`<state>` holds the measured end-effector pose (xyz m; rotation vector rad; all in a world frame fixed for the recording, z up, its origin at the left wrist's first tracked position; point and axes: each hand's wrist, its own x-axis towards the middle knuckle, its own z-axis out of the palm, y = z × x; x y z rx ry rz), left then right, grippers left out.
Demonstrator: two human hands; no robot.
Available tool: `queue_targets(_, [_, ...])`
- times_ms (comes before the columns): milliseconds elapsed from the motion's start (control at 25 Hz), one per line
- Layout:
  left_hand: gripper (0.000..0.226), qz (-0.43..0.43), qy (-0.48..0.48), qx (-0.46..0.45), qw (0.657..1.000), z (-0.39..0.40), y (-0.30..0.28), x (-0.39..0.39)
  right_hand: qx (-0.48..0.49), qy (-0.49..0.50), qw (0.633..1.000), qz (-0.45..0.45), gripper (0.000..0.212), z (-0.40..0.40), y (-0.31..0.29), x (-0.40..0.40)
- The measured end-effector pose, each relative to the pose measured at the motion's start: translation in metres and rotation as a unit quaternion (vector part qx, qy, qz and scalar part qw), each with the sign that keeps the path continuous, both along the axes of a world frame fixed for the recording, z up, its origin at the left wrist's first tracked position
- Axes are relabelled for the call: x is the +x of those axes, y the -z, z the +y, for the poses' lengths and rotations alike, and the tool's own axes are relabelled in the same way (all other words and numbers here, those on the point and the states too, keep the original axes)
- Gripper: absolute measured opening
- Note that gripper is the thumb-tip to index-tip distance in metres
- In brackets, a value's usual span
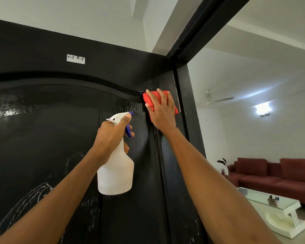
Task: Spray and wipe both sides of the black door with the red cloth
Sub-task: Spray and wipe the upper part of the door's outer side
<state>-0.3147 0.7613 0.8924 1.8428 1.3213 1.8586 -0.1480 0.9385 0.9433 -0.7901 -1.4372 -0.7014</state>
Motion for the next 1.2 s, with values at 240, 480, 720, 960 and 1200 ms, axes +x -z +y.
queue_targets(240, [0.036, -0.011, 0.02, 0.002, 1.0, -0.001, 0.018, -0.005, 0.05, -0.009, 0.998, 0.025, 0.053, 0.004, 0.088, 0.0])
queue_targets(480, [0.035, -0.008, 0.031, 0.003, 0.999, -0.01, 0.041, 0.015, 0.003, 0.002, 1.0, 0.01, 0.05, -0.006, 0.229, 0.003])
queue_targets(720, [0.03, -0.003, 0.024, 0.007, 1.0, -0.021, 0.029, 0.01, -0.022, 0.018, 0.999, 0.02, 0.057, -0.018, 0.162, -0.008])
queue_targets(960, [0.034, -0.013, -0.008, 0.025, 1.0, -0.03, -0.001, -0.008, -0.054, -0.138, 0.985, 0.088, 0.061, -0.032, -0.001, -0.042])
queue_targets(1200, [0.027, -0.013, 0.01, 0.036, 0.999, -0.029, 0.011, -0.012, 0.012, -0.071, 0.997, 0.011, 0.064, -0.034, 0.093, -0.041])
